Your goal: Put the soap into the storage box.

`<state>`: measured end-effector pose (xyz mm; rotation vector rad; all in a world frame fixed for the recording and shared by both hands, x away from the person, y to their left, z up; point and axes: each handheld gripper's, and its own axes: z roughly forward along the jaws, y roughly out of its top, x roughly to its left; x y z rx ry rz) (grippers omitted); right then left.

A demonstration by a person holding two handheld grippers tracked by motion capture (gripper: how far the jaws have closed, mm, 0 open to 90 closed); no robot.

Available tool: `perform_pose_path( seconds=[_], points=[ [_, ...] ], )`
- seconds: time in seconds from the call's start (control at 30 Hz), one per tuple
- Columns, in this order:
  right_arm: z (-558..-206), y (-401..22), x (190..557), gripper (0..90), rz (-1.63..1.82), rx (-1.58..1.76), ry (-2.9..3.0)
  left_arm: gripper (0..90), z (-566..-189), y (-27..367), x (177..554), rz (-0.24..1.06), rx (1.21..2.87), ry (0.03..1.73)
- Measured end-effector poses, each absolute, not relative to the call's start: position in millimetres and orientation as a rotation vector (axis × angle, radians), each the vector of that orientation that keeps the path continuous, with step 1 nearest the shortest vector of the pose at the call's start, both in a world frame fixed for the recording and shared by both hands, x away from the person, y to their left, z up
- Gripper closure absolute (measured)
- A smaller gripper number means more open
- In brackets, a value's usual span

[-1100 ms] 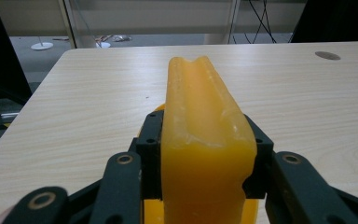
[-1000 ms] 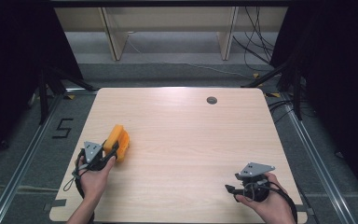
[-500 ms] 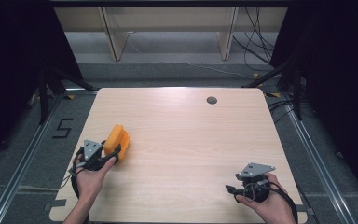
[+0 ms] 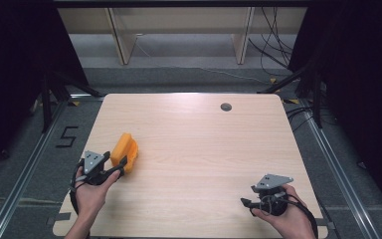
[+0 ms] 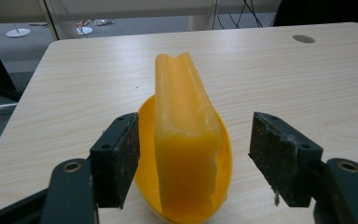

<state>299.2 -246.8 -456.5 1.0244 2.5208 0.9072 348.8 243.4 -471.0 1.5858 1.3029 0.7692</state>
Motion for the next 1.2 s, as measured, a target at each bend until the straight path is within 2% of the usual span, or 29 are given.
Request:
perform_pose_path(
  seconds=[0.27, 0.6, 0.73, 0.8, 1.2],
  points=[
    [-455.2, -249.1, 297.2, 42.8, 0.889, 1.077, 2.496, 30.5, -467.3, 254.3, 321.3, 0.749, 1.595, 1.260],
    [-454.8, -248.6, 296.2, 42.2, 0.890, 1.099, 2.475, 29.8, -480.9, 272.2, 282.7, 0.763, 1.648, 1.196],
    [-455.0, -248.1, 295.2, 42.3, 0.916, 1.113, 2.447, 30.1, -494.7, 277.4, 270.4, 0.704, 1.630, 1.225],
    [-454.2, -248.8, 295.1, 42.5, 0.950, 1.131, 2.418, 30.0, -497.3, 277.9, 270.0, 0.655, 1.657, 1.235],
    [-454.7, -257.1, 298.8, 43.6, 1.062, 1.162, 2.291, 29.6, -500.9, 273.2, 275.5, 0.612, 1.699, 1.220]
  ],
)
